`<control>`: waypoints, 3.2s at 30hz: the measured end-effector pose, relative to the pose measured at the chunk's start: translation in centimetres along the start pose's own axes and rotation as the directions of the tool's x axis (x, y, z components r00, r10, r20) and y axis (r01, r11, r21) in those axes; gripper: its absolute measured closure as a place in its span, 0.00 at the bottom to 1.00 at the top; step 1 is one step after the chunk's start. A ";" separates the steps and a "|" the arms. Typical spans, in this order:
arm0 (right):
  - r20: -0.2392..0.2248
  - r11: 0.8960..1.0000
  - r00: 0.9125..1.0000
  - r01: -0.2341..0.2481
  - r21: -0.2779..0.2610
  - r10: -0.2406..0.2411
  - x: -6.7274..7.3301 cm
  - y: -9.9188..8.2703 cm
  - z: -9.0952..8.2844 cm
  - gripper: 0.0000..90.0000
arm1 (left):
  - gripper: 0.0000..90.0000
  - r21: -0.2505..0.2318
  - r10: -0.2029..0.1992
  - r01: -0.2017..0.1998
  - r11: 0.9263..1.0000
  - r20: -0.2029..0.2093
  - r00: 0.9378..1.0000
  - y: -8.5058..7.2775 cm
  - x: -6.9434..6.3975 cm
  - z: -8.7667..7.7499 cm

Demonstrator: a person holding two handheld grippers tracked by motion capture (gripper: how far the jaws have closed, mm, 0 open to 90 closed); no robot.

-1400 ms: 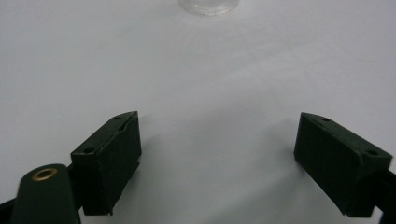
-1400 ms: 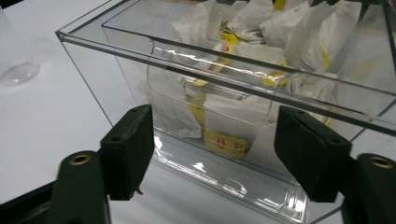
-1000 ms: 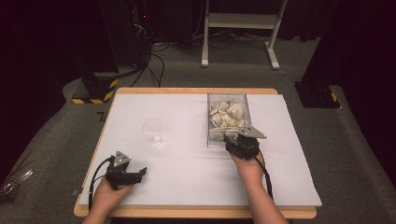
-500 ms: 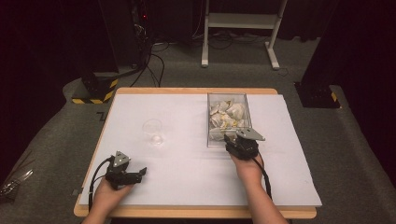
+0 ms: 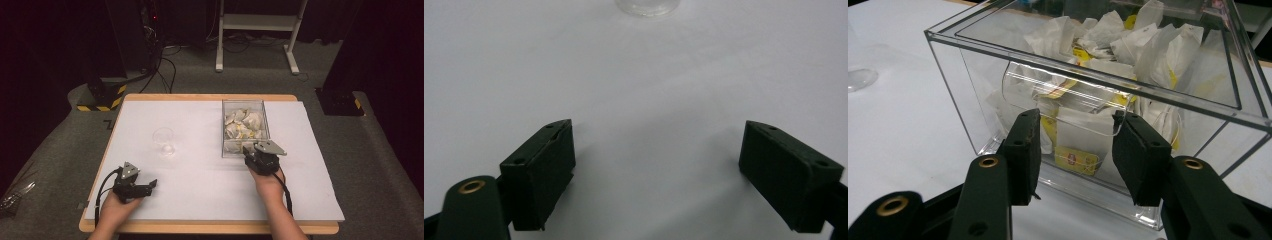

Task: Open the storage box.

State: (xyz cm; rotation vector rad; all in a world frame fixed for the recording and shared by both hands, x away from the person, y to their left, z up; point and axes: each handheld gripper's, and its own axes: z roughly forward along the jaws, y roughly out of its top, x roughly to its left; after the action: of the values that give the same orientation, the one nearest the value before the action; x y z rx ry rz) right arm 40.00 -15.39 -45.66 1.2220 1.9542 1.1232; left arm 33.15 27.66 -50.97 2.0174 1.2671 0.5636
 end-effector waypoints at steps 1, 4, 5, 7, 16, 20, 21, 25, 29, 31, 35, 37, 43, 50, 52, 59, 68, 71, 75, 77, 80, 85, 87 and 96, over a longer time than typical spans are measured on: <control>-0.004 1.000 1.000 -0.002 -0.002 0.002 0.0 -0.1 -0.1 0.61 | 0.17 0.000 -0.001 0.001 1.000 0.000 1.000 0.0 0.0 0.0; -0.009 1.000 1.000 -0.002 -0.007 0.002 0.1 -0.3 -0.4 0.61 | 0.17 -0.001 0.000 0.000 1.000 -0.001 1.000 0.0 0.0 0.0; -0.009 1.000 1.000 -0.004 -0.006 0.004 0.1 -0.4 -0.6 0.61 | 0.17 -0.001 0.000 0.000 1.000 -0.001 1.000 0.0 0.0 0.0; -0.008 1.000 1.000 -0.001 -0.007 0.001 0.2 -0.5 -0.9 0.61 | 0.17 -0.001 0.000 0.000 1.000 -0.001 1.000 0.0 0.0 0.0; -0.022 1.000 1.000 0.002 -0.011 -0.002 0.6 -1.2 -2.0 0.61 | 0.17 0.001 -0.001 0.001 1.000 0.001 1.000 0.0 0.0 0.0; -0.021 1.000 1.000 0.004 -0.014 -0.004 0.7 -1.3 -2.2 0.61 | 0.17 0.000 -0.002 0.002 1.000 0.001 1.000 0.0 0.0 0.0; -0.021 1.000 1.000 -0.001 -0.013 0.000 0.7 -1.4 -2.3 0.61 | 0.17 0.000 -0.002 0.002 1.000 0.001 1.000 0.0 0.0 0.0; -0.023 1.000 1.000 0.003 -0.012 -0.003 0.8 -1.5 -2.6 0.61 | 0.17 0.000 -0.001 0.001 1.000 0.001 1.000 0.0 0.0 0.0; -0.031 1.000 0.999 0.003 -0.013 -0.003 0.8 -1.7 -3.0 0.61 | 0.17 0.000 -0.002 0.002 1.000 0.001 1.000 0.0 0.0 0.0; -0.035 1.000 0.999 0.007 -0.016 -0.008 0.8 -1.8 -3.1 0.62 | 0.17 0.000 -0.001 0.001 1.000 0.001 1.000 0.0 0.0 0.0; -0.034 1.000 0.999 0.015 -0.016 -0.016 1.0 -1.9 -3.4 0.62 | 0.17 0.000 -0.002 0.002 1.000 0.001 1.000 0.0 0.0 0.0; -0.034 1.000 0.999 0.018 -0.017 -0.018 1.0 -2.0 -3.6 0.62 | 0.17 0.000 -0.001 0.001 1.000 0.001 1.000 0.0 0.0 0.0; -0.031 0.999 0.999 0.026 -0.018 -0.027 1.1 -2.3 -4.1 0.62 | 0.17 0.000 -0.002 0.002 1.000 0.000 1.000 0.0 0.0 0.0; -0.033 1.000 0.999 0.025 -0.018 -0.026 1.2 -2.5 -4.6 0.62 | 0.17 0.000 -0.002 0.002 1.000 0.001 1.000 0.0 0.0 0.0; -0.031 0.999 0.999 0.029 -0.019 -0.030 1.3 -2.6 -4.7 0.62 | 0.17 0.000 -0.002 0.002 1.000 0.000 1.000 0.0 0.0 0.0; -0.040 0.999 0.999 0.035 -0.022 -0.036 1.4 -3.1 -5.4 0.64 | 0.17 0.000 -0.001 0.001 1.000 0.000 1.000 0.0 0.0 0.0; -0.054 0.999 0.997 0.049 -0.014 -0.050 1.4 -3.2 -4.8 0.62 | 0.17 0.000 -0.002 0.002 1.000 0.002 1.000 0.0 0.0 0.0; -0.064 0.999 0.997 0.033 -0.014 -0.034 1.6 -3.4 -4.6 0.61 | 0.17 0.000 -0.002 0.002 1.000 0.001 1.000 0.0 0.0 0.0; -0.071 1.000 0.997 0.024 -0.021 -0.025 1.5 -3.7 -5.2 0.63 | 0.17 0.000 -0.002 0.002 1.000 0.002 1.000 0.0 0.0 0.0; -0.074 0.999 0.997 0.031 -0.020 -0.032 1.5 -3.9 -5.5 0.64 | 0.17 0.001 -0.002 0.002 1.000 0.002 1.000 0.0 0.0 0.0; -0.082 0.999 0.996 0.027 -0.025 -0.029 1.7 -4.2 -6.0 0.64 | 0.17 0.000 -0.002 0.002 1.000 0.002 1.000 0.0 0.0 0.0; -0.086 0.999 0.996 0.037 -0.023 -0.039 1.9 -4.5 -6.7 0.64 | 0.17 0.000 -0.002 0.002 1.000 0.001 1.000 0.0 0.0 0.0; -0.085 0.999 0.996 0.034 -0.028 -0.036 1.9 -4.6 -7.0 0.63 | 0.17 0.000 -0.002 0.002 1.000 0.001 1.000 0.0 0.0 0.0; -0.037 0.998 0.999 0.013 -0.062 -0.015 1.0 -4.2 -8.5 0.59 | 0.17 -0.001 0.001 -0.001 1.000 -0.003 1.000 0.0 0.0 0.0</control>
State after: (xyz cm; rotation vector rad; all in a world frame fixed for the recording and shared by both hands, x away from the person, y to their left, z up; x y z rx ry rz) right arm 30.96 -18.51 -45.27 1.1612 1.9376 1.1988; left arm 33.14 27.64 -50.96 2.0173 1.2671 0.5686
